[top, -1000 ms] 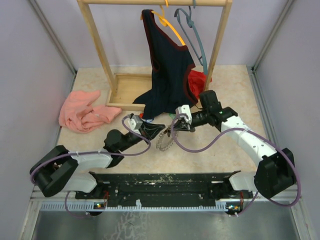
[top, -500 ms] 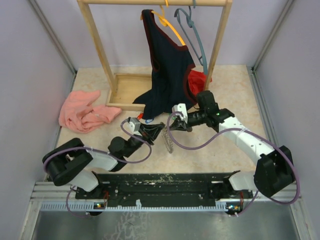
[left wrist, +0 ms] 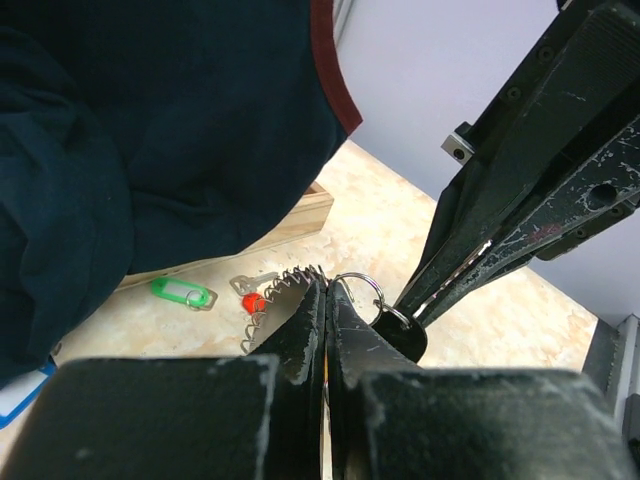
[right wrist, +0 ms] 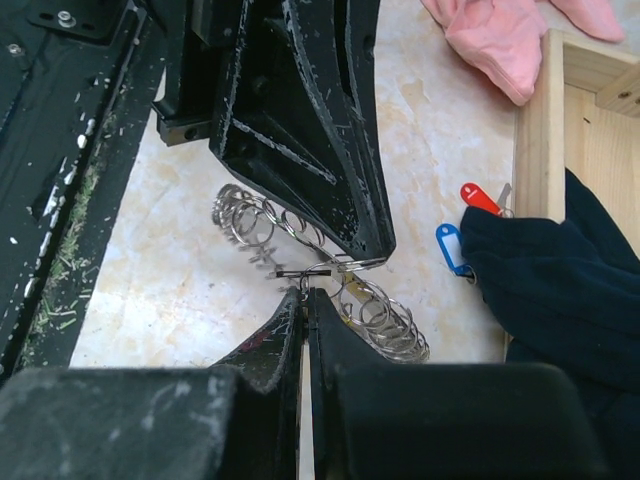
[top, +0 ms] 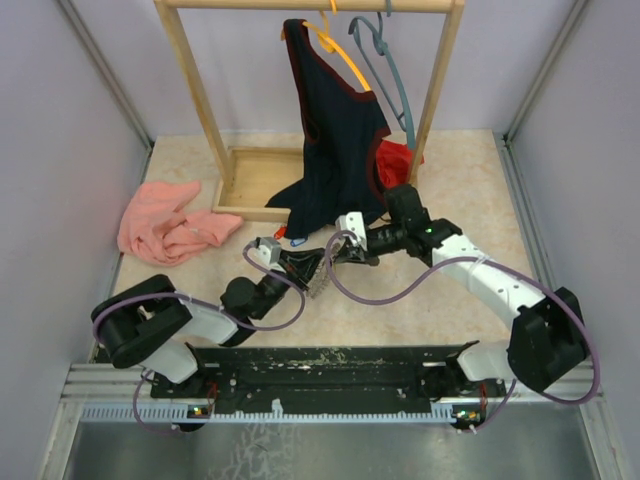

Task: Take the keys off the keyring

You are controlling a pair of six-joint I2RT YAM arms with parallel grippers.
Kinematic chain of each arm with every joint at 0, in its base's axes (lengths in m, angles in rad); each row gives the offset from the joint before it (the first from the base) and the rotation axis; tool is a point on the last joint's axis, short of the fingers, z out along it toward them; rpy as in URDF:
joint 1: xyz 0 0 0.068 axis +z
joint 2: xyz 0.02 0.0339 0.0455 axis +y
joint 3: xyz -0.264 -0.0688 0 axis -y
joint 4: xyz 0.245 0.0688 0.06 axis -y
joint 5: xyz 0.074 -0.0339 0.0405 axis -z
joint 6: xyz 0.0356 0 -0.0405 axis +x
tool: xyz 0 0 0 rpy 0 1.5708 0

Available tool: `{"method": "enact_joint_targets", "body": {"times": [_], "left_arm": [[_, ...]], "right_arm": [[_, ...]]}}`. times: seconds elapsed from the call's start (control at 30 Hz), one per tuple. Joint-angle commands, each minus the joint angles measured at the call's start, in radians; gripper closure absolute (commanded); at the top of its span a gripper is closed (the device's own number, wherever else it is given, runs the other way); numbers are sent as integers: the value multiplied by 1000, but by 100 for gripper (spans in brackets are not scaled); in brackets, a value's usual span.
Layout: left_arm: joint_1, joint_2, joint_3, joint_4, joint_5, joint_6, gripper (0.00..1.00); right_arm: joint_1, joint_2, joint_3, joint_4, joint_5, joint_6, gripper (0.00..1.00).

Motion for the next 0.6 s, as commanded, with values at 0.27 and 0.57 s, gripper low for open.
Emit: {"method": "enact_joint_targets", "body": {"times": [0.27,0.57], "left_arm": [[-24,32,9,272,-133,-100,100],[-28,33,-3,274,-186,-112,100]], "right_arm": [[75,72,1,58,97,54,100],[72,73,16,33,111,45,100]]}}
